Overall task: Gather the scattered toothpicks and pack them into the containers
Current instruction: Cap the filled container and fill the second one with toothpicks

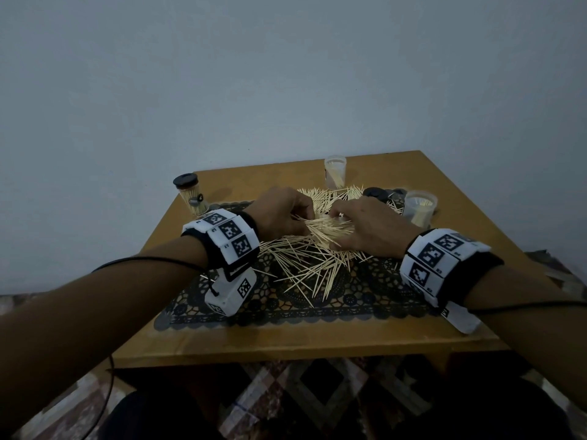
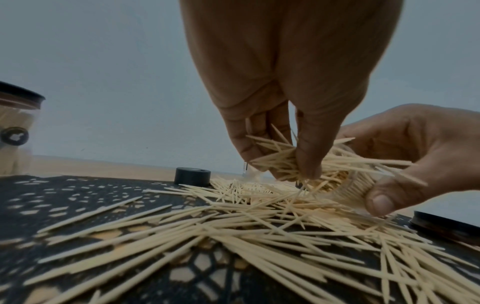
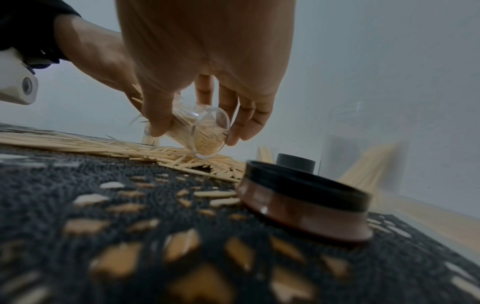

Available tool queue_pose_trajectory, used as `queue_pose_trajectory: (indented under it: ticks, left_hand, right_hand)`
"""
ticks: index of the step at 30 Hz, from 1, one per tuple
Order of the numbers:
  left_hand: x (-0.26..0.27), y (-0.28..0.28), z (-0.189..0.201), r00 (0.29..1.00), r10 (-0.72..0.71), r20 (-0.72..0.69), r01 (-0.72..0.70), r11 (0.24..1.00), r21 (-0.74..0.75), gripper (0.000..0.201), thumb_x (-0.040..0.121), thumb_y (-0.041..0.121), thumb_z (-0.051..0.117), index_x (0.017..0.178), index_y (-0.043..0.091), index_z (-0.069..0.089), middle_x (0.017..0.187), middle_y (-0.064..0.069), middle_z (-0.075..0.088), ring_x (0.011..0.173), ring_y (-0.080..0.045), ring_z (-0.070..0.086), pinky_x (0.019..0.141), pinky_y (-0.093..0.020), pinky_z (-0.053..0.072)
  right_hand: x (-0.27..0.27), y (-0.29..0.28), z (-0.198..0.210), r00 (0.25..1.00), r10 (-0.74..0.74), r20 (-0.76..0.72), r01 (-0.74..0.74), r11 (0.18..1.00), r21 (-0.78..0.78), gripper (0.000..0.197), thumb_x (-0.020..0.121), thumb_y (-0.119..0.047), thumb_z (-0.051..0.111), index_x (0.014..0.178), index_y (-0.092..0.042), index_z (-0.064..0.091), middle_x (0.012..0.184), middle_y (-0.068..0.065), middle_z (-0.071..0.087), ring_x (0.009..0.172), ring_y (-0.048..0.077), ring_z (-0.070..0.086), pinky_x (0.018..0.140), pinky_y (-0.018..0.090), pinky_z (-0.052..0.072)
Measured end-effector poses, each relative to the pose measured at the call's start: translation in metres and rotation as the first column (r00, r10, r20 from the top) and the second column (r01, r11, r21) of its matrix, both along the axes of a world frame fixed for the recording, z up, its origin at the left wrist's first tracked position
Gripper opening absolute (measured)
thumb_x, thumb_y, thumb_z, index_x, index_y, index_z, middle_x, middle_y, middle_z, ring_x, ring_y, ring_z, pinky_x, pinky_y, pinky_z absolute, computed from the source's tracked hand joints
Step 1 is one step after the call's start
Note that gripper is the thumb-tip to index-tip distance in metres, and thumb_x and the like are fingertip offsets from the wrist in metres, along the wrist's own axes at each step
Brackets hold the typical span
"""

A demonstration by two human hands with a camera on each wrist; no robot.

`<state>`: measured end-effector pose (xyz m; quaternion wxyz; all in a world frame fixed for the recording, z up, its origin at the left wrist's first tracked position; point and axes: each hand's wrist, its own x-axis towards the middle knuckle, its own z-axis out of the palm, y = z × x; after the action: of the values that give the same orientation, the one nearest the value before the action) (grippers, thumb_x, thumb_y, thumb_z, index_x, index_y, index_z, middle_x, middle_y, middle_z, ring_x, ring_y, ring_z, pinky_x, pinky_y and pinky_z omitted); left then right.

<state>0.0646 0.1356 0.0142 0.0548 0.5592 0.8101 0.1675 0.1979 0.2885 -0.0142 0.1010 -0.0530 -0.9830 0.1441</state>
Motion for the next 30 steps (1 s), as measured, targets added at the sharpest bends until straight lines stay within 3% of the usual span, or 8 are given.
queue_pose_trajectory:
  ticks: [7, 12, 14, 18, 21, 24, 27, 30]
  left_hand:
    - [0.002, 0.006, -0.001, 1.0, -0.003, 0.018, 0.001, 0.998, 0.058, 0.017, 0.076, 0.01, 0.078, 0.091, 0.012, 0.071, 0.085, 0.002, 0.071, 0.078, -0.011, 0.066, 0.076, -0.031, 0.054]
    - [0.004, 0.007, -0.009, 0.998, 0.05, 0.044, -0.057, 0.984, 0.166, 0.033, 0.077, 0.009, 0.076, 0.106, 0.011, 0.061, 0.101, -0.004, 0.069, 0.086, -0.013, 0.063, 0.077, -0.024, 0.052]
    - [0.004, 0.008, -0.012, 0.995, 0.075, 0.067, -0.086, 0.98, 0.178, 0.035, 0.082, 0.005, 0.069, 0.115, 0.011, 0.059, 0.108, -0.005, 0.067, 0.093, -0.013, 0.062, 0.08, -0.021, 0.049]
    - [0.007, 0.008, -0.011, 0.974, 0.093, 0.208, -0.109, 0.992, 0.066, 0.051, 0.088, -0.008, 0.05, 0.135, 0.011, 0.043, 0.129, -0.012, 0.055, 0.118, -0.023, 0.054, 0.096, -0.036, 0.048]
    - [0.013, 0.01, -0.008, 0.951, 0.075, 0.299, -0.084, 0.996, 0.018, 0.06, 0.089, -0.012, 0.045, 0.143, 0.008, 0.03, 0.143, -0.018, 0.04, 0.133, -0.027, 0.041, 0.104, -0.036, 0.041]
    - [0.024, 0.01, -0.004, 0.878, -0.005, 0.479, -0.028, 0.998, 0.062, 0.068, 0.086, -0.024, 0.034, 0.146, 0.004, 0.019, 0.151, -0.02, 0.026, 0.139, -0.028, 0.029, 0.095, -0.026, 0.043]
    - [0.026, 0.009, -0.001, 0.788, -0.01, 0.616, -0.079, 0.99, 0.117, 0.073, 0.085, -0.027, 0.031, 0.148, 0.004, 0.013, 0.155, -0.019, 0.018, 0.141, -0.036, 0.025, 0.09, -0.039, 0.042]
    - [0.016, 0.009, -0.003, 0.87, 0.096, 0.484, -0.157, 0.984, 0.087, 0.075, 0.084, -0.017, 0.047, 0.149, 0.005, 0.016, 0.156, -0.018, 0.02, 0.142, -0.031, 0.024, 0.094, -0.033, 0.041]
  right_hand:
    - [-0.001, 0.002, -0.001, 1.0, -0.008, -0.022, 0.008, 1.0, -0.006, 0.046, 0.079, -0.044, 0.074, 0.111, -0.015, 0.06, 0.1, 0.005, 0.068, 0.087, 0.021, 0.061, 0.071, 0.034, 0.049]
    - [-0.002, 0.001, -0.002, 0.999, -0.044, -0.025, 0.044, 0.999, 0.031, 0.053, 0.081, -0.05, 0.07, 0.12, -0.015, 0.057, 0.107, 0.005, 0.067, 0.088, 0.02, 0.06, 0.069, 0.031, 0.046]
    - [-0.003, 0.0, -0.002, 0.997, -0.063, -0.033, 0.065, 0.997, 0.052, 0.054, 0.082, -0.052, 0.067, 0.12, -0.014, 0.056, 0.104, 0.007, 0.067, 0.083, 0.019, 0.059, 0.066, 0.03, 0.044]
    - [-0.003, 0.0, -0.003, 0.994, -0.103, -0.034, 0.105, 0.992, 0.071, 0.055, 0.083, -0.053, 0.066, 0.118, -0.013, 0.055, 0.1, 0.009, 0.067, 0.078, 0.02, 0.056, 0.065, 0.032, 0.047]
    - [-0.003, 0.0, -0.002, 0.994, -0.104, -0.032, 0.106, 0.992, 0.074, 0.055, 0.084, -0.052, 0.065, 0.12, -0.013, 0.054, 0.101, 0.008, 0.066, 0.076, 0.018, 0.053, 0.062, 0.03, 0.041]
    - [-0.003, 0.001, -0.003, 0.996, -0.076, -0.038, 0.078, 0.996, 0.049, 0.054, 0.084, -0.052, 0.066, 0.12, -0.013, 0.054, 0.102, 0.008, 0.067, 0.076, 0.017, 0.054, 0.062, 0.029, 0.039]
    - [-0.002, 0.004, -0.003, 0.996, -0.067, -0.05, 0.069, 0.997, 0.028, 0.053, 0.084, -0.051, 0.067, 0.119, -0.013, 0.055, 0.101, 0.008, 0.068, 0.076, 0.017, 0.055, 0.063, 0.03, 0.042]
    - [-0.002, 0.008, -0.003, 0.994, -0.086, -0.062, 0.088, 0.996, 0.019, 0.052, 0.082, -0.048, 0.07, 0.119, -0.013, 0.056, 0.1, 0.009, 0.067, 0.079, 0.018, 0.055, 0.064, 0.03, 0.04]
